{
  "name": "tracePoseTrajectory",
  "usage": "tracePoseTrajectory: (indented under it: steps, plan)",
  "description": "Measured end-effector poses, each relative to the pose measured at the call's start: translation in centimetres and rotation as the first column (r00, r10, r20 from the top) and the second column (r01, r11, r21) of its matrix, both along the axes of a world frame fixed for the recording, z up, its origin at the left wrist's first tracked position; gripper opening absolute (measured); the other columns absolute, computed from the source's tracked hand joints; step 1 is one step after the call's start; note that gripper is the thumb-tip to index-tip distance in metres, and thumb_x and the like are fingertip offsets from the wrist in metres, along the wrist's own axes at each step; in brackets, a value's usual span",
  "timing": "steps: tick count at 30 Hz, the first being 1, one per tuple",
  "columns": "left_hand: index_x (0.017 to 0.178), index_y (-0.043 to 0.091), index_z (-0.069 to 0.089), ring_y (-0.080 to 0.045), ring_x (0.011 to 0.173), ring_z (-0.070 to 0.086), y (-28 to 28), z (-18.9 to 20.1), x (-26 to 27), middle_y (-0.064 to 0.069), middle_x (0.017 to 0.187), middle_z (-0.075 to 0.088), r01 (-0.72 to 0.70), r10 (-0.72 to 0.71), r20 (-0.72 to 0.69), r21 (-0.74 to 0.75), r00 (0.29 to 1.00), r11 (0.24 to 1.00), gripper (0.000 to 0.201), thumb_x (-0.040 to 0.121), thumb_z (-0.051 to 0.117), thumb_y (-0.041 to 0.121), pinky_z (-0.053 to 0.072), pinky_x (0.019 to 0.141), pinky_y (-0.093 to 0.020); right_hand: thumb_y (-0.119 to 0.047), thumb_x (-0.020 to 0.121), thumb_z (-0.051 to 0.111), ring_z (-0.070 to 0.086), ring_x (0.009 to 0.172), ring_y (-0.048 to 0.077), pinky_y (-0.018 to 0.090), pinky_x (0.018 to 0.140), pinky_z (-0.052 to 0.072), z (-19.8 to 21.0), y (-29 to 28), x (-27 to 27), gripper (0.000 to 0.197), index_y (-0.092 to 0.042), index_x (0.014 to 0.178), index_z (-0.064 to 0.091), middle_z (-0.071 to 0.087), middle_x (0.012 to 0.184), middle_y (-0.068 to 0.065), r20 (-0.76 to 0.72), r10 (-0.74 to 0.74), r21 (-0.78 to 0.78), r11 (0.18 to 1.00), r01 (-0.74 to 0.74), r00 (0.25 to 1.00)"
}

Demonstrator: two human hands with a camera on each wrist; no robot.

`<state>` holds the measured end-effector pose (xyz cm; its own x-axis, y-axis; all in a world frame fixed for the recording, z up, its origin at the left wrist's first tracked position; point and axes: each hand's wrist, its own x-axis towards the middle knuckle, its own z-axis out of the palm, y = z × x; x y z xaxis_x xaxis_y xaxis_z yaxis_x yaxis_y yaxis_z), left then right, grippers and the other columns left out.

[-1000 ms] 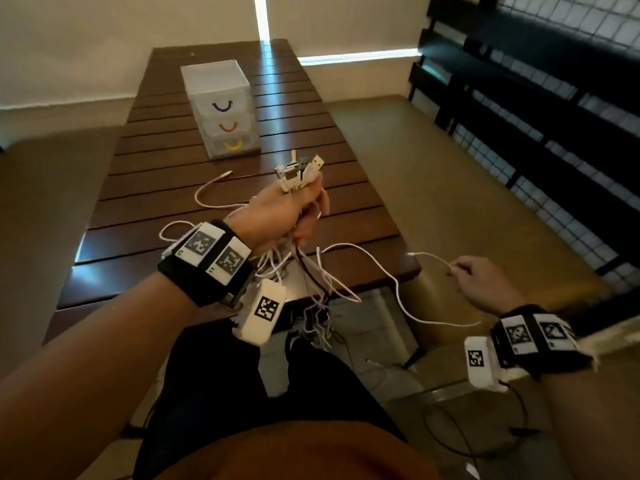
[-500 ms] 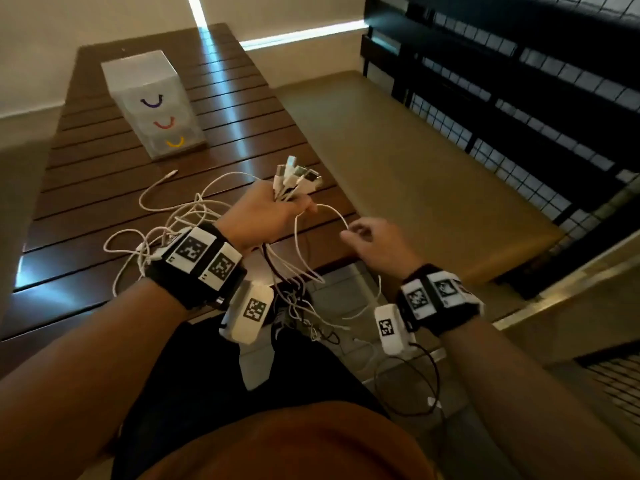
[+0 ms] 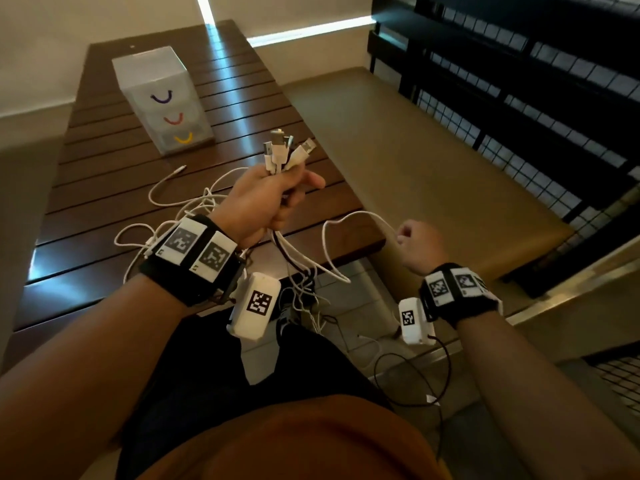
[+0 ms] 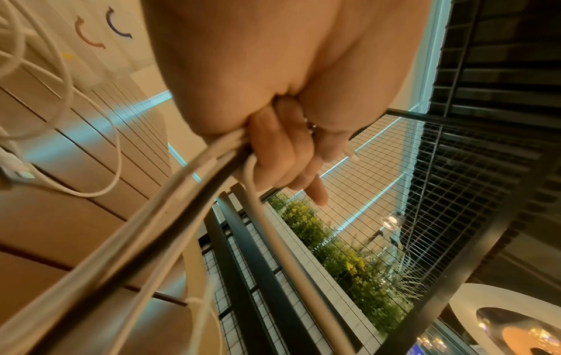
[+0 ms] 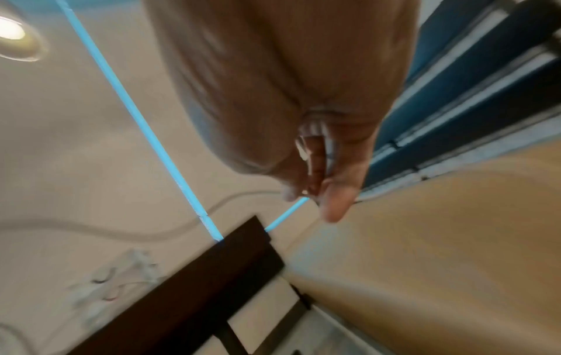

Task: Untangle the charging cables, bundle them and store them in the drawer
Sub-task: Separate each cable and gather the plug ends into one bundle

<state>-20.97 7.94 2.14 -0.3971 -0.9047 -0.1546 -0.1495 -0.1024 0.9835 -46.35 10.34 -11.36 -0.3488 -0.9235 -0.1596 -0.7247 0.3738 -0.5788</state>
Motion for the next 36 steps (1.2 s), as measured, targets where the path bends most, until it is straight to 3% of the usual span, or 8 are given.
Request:
tracePoseTrajectory:
  steps: [7,13,17,20,23,27,32,36]
  plan:
    - [0.087,0.014,0.068,-0.009,0.044,0.026,1.6,0.9,-3.6,0.002,0.059,0.041,0.118,-0.119,-0.048,-0.024,0.992,0.993,0.037,0.102,0.04,0.033,0.019,0.04,-0.021,-0.009,0.1,0.04,0.063,0.083,0.028,0.044,0.078,0.053,-8.6,5.8,-3.7,0.027,-0.02,0.085,0.06,0.064,0.093,0.016,0.347,-0.124,0.111,0.99,0.09,0.93]
    - [0.082,0.007,0.062,-0.009,0.045,0.029,2.2,0.9,-5.8,0.001,0.055,0.039,0.146,-0.146,-0.043,-0.009,0.988,0.989,0.04,0.103,0.038,0.032,0.027,0.043,-0.02,-0.015,0.102,0.038,0.052,0.117,0.023,0.038,0.098,0.043,-8.0,6.4,-3.2,0.034,-0.014,0.134,0.05,0.052,0.136,0.012,0.398,-0.185,0.137,0.981,0.141,0.899]
    - [0.076,0.008,0.056,-0.008,0.043,0.031,2.4,-0.5,-7.4,0.005,0.049,0.04,0.133,-0.13,-0.078,0.036,0.988,0.99,0.04,0.103,0.037,0.03,0.029,0.045,-0.021,-0.032,0.095,0.052,0.055,0.118,0.014,0.035,0.103,0.044,0.4,6.4,-0.3,0.027,-0.028,0.119,0.061,0.06,0.126,0.001,0.689,0.187,-0.277,0.961,0.017,0.7]
    - [0.074,0.007,0.05,-0.007,0.043,0.03,2.9,-0.9,-8.9,0.008,0.046,0.041,0.078,-0.068,-0.17,0.05,0.983,0.996,0.039,0.104,0.037,0.028,0.029,0.044,-0.021,-0.031,0.082,0.071,0.058,0.114,0.007,0.024,0.098,0.046,3.1,6.5,2.7,0.042,-0.023,0.122,0.06,0.063,0.122,-0.001,0.679,0.454,-0.386,0.889,-0.246,0.576]
    - [0.07,0.009,0.048,-0.008,0.043,0.026,3.1,-0.4,-9.8,0.007,0.046,0.035,0.016,0.0,-0.237,0.065,0.972,0.998,0.04,0.103,0.039,0.03,0.026,0.044,-0.023,-0.021,0.084,0.072,0.056,0.069,0.005,0.025,0.069,0.047,1.7,5.3,5.4,0.022,-0.001,0.083,0.063,0.061,0.077,0.004,0.524,0.462,-0.399,0.875,-0.274,0.715]
    - [0.07,0.012,0.045,-0.009,0.035,0.022,2.6,1.0,-9.5,0.006,0.042,0.031,-0.101,0.099,-0.29,0.01,0.952,0.995,0.038,0.104,0.037,0.027,0.018,0.038,-0.02,-0.049,0.088,0.059,0.044,0.047,0.017,0.034,0.053,0.041,-3.8,4.7,6.2,0.048,-0.016,0.057,0.044,0.038,0.053,0.008,0.689,0.177,-0.161,0.983,-0.089,0.703]
    - [0.072,0.012,0.047,-0.01,0.036,0.024,3.0,1.5,-9.3,0.004,0.045,0.033,-0.076,0.035,-0.312,-0.123,0.95,0.99,0.037,0.105,0.035,0.022,0.021,0.036,-0.02,-0.052,0.091,0.053,0.053,0.061,0.023,0.038,0.063,0.042,-10.7,5.5,4.5,0.047,-0.014,0.065,0.051,0.054,0.064,0.01,0.363,0.177,0.097,0.969,-0.226,0.915]
    - [0.073,0.013,0.053,-0.011,0.041,0.023,3.0,2.0,-8.8,0.005,0.049,0.032,0.027,-0.062,-0.176,-0.192,0.982,0.981,0.036,0.104,0.037,0.022,0.019,0.038,-0.025,-0.04,0.09,0.062,0.059,0.107,0.034,0.042,0.092,0.049,-14.7,7.0,2.7,0.045,-0.005,0.118,0.061,0.063,0.116,0.018,0.202,0.231,0.36,0.887,-0.291,0.952]
